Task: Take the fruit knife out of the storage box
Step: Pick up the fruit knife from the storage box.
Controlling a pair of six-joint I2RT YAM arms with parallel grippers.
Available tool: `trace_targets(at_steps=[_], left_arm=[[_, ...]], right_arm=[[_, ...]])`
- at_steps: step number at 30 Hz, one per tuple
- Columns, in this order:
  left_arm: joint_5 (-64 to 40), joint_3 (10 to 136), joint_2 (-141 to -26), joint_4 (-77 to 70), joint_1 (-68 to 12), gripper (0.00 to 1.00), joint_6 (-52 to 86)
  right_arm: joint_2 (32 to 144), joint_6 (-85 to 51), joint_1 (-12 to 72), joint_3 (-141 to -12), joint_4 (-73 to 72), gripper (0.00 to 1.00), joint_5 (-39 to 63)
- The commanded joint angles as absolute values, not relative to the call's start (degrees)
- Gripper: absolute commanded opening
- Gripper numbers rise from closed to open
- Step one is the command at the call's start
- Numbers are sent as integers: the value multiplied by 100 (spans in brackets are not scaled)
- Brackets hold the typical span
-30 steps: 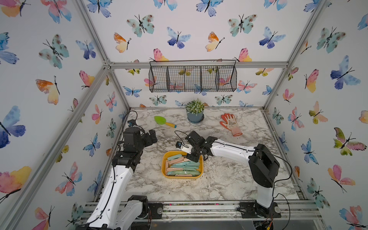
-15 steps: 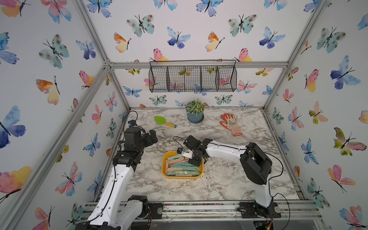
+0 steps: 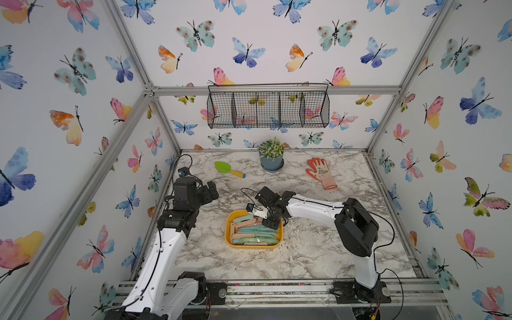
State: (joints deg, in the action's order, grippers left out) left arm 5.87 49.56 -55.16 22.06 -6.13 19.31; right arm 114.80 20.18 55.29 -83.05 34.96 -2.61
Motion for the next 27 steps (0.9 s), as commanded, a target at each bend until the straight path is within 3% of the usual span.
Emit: trace_targets(at_steps=[1, 6, 20, 27], left_arm=[[620, 5068, -5545, 2253, -624, 99, 1828], [589, 5002, -5534, 2250, -626, 98, 1780], [645, 4905, -5396, 2199, -626, 98, 1749], [624, 4904, -5410, 2198, -624, 98, 1749]], right_arm=[[11683, 1901, 5555, -8446, 3666, 42, -211], [11753, 1847, 5555, -8477, 3691, 42, -195], [11752, 1749, 5555, -8629, 3718, 25, -55], [11665, 1716, 5555, -8639, 3706, 24, 67]])
